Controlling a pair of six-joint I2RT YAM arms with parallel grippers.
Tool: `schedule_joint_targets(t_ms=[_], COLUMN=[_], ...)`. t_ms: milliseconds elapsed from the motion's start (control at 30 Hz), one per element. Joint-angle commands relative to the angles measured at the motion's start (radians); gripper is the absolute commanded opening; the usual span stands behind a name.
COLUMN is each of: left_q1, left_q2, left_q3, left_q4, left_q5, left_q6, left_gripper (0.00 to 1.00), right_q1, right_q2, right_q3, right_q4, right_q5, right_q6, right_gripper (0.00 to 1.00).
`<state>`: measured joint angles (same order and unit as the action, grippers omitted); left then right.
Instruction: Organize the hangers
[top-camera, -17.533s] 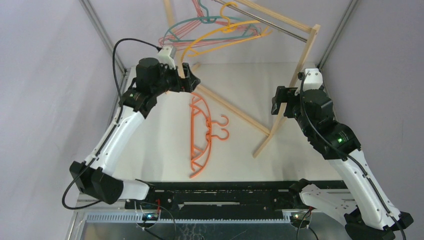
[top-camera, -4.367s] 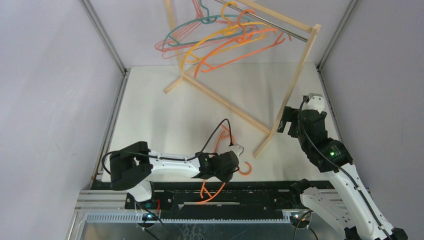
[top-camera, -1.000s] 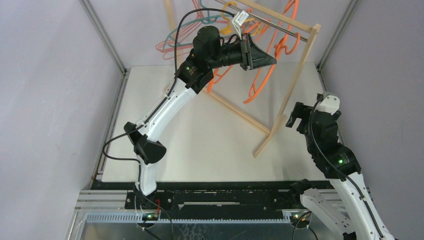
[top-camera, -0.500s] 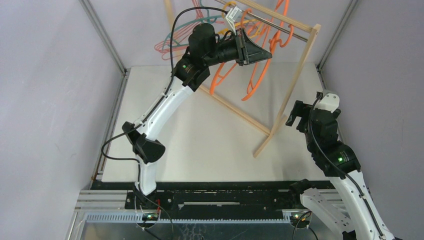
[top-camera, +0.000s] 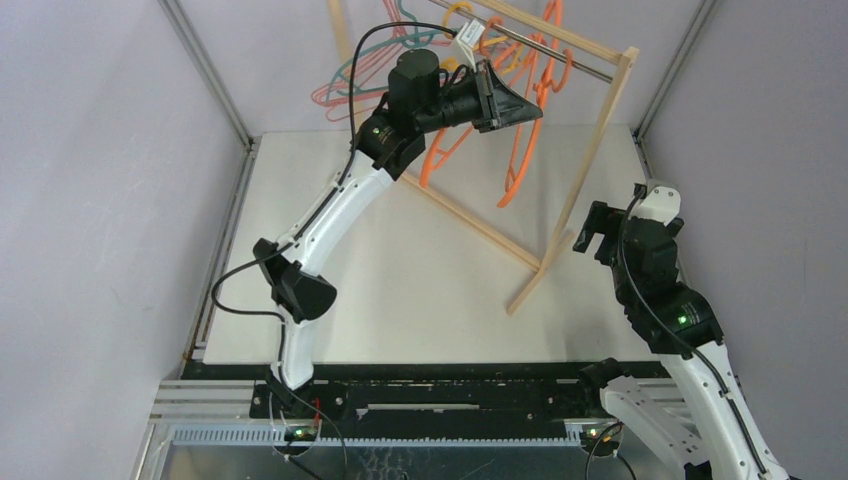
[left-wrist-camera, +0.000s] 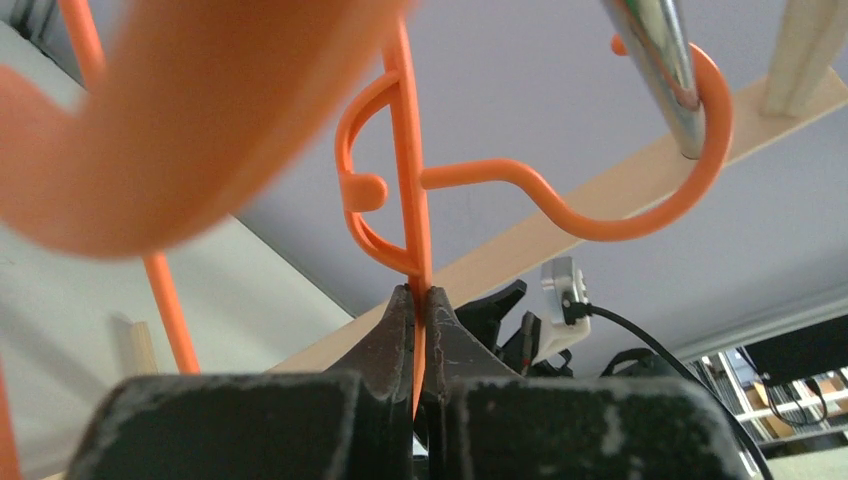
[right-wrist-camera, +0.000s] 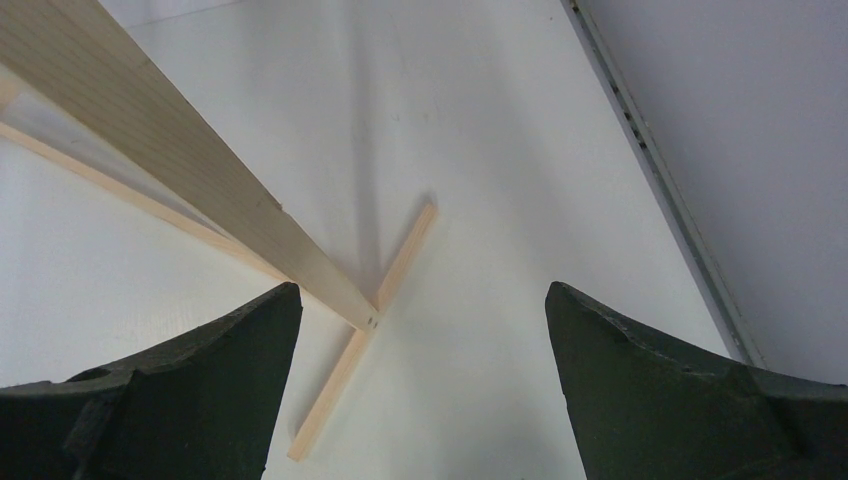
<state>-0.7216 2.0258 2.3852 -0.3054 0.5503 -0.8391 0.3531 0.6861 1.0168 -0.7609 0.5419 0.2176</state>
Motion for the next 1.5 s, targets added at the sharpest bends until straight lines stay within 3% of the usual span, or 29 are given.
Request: schedule_joint_targets(t_ms=[0,200,267,400,433,567,967,1267,1467], left_q1=[0.016,0.02,0.022,0.022,0.022,0.021,-0.009,-0.012,-0.002], left_q2=[-0.011,-0.044,-0.063,-0.135,-0.154,-0.24,-0.633,-1.008,-1.138], left_q3=[0.022,0.025,0.022,-0.012,-0.016,-0.066,-0.594,-1.12,-1.32], left_q4=[-0.043,-0.059,-0.08,-0.104,-0.12,-0.198,-0.231,-0.188,-0.206], left_q5=[-0.066,-0.088,-0.103,-0.145,-0.159,-0.221,-0.403,-0.618,-0.713], left_q6=[0.019,0.078,0.117,0.209,0.234,0.352,0.627,0.605,0.57], left_gripper=[0.02,0.24,0.43,0.96,0.99,1.0,1.0,1.0,1.0], right_q1=[-0.009,-0.011,-0.012,-0.011,-0.011,-0.011,-0.011,-0.017,-0.078], right_q2=[-0.011,-0.008,-0.007,-0.007,-0.008,-0.002,0.033,0.069,0.066], right_q3=[0.043,0.044,0.043,0.044,0.043,0.043,0.042,0.029,-0.004], right_q4=[0.006,-0.009,-0.008,-0.005,-0.004,-0.007,-0.002,0.0,-0.009], right_q5=[0.01,0.01,0.006,-0.004,-0.007,-0.027,-0.055,-0.008,-0.049], right_q6=[-0.022,-0.013,-0.008,0.0,0.001,0.006,0.028,0.016,0.03], right_gripper=[1.0,1.0,1.0,1.0,1.0,1.0,1.0,1.0,1.0])
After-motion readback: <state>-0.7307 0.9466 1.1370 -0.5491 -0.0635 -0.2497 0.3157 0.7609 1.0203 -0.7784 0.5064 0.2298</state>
